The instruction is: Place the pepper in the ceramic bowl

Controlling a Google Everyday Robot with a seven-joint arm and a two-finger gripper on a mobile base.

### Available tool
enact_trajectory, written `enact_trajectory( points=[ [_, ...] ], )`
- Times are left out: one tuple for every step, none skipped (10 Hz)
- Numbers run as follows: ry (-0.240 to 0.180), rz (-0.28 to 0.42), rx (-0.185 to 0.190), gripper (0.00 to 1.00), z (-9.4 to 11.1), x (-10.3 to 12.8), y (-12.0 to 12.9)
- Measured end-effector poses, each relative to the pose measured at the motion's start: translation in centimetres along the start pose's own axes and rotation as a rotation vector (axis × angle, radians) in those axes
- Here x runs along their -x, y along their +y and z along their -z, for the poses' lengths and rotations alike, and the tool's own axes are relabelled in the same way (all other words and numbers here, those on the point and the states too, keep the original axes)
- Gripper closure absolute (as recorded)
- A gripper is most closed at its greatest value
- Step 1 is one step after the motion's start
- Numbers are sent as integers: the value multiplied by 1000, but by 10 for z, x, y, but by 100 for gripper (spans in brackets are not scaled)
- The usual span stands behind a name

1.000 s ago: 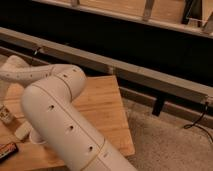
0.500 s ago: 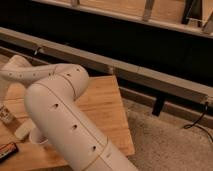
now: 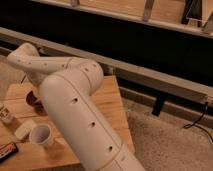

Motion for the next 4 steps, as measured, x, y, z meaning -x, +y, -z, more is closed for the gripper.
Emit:
enact_trajectory(
  points=[
    [-9,-70,-21,20,6,-5,-22],
    [-9,-157,-52,20,9,-15,-45],
    [-3,-215,-72,20,9,-22,-58],
    [18,-261,-88,20,8,-31,-65]
  ],
)
